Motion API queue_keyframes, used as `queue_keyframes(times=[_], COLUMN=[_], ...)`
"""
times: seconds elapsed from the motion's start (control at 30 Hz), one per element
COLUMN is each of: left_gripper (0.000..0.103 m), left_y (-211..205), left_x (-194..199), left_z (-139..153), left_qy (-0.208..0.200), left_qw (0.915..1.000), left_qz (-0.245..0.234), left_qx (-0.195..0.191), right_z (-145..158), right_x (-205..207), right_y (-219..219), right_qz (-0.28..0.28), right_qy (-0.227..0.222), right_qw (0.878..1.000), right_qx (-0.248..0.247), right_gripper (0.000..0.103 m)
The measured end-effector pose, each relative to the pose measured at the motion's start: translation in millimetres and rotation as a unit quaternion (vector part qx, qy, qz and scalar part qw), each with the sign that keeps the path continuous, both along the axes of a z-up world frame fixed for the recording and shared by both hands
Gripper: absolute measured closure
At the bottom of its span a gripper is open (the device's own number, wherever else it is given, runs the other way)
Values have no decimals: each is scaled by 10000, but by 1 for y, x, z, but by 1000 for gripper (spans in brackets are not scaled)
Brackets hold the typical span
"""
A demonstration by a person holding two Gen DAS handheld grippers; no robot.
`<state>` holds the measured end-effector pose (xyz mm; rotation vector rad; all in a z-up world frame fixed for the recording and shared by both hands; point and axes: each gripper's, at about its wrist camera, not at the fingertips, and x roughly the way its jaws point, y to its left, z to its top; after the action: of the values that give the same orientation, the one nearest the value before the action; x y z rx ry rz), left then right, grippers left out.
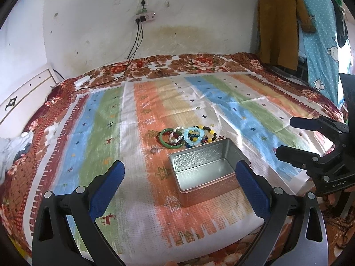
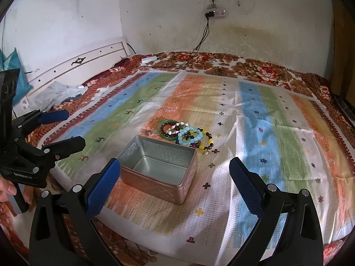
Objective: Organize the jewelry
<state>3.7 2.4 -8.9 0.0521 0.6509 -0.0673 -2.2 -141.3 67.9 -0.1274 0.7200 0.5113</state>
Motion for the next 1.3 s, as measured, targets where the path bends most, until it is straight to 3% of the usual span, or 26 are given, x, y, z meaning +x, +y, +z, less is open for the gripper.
queue_keyframes(times=[1.3], left_gripper=[5], left_y=[2], left_x=[2], left_z=[-1], left_qy=[67], left_qw=[10000], left_qz=[67], left_qx=[4], right_z=[-3], right_x=[3], right_y=[-6], right_qz=[-178], right_qy=[145], right_qw=[9997], right_qx=[104], right_gripper=[4])
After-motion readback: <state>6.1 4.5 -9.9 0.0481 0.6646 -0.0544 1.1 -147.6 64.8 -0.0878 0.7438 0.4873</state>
